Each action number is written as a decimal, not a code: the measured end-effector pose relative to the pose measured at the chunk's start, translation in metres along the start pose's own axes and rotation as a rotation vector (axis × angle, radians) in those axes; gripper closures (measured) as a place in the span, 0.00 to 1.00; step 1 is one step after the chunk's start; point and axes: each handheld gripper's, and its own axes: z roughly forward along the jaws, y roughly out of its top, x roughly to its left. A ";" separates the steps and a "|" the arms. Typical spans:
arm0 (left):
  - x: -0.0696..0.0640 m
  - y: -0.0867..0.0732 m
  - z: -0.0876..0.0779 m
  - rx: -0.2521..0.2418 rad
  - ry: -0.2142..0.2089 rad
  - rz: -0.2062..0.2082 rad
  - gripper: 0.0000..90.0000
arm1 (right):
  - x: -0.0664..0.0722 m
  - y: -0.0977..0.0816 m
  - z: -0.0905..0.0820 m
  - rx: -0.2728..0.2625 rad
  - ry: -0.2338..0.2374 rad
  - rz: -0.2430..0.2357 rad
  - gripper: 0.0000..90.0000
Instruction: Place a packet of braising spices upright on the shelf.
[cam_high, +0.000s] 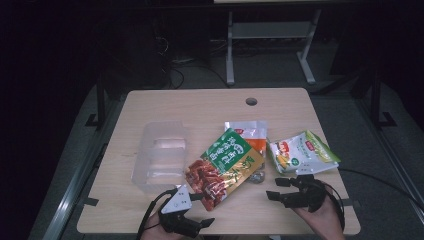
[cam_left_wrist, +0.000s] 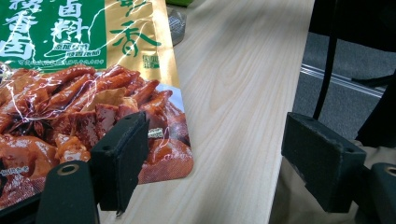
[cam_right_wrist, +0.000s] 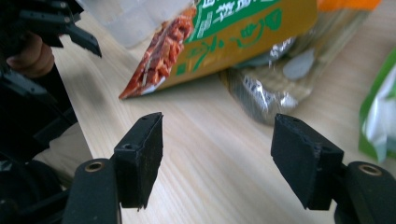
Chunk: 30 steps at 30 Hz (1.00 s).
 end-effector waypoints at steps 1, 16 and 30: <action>0.000 0.000 0.000 -0.001 0.000 0.002 0.25 | 0.000 0.004 0.001 -0.001 0.000 -0.003 0.37; 0.000 0.002 -0.001 -0.007 0.002 0.010 0.25 | -0.028 0.057 0.019 0.036 -0.038 0.024 0.39; 0.000 0.003 0.002 -0.020 -0.003 0.005 0.25 | -0.048 0.083 0.051 0.119 -0.010 0.084 0.51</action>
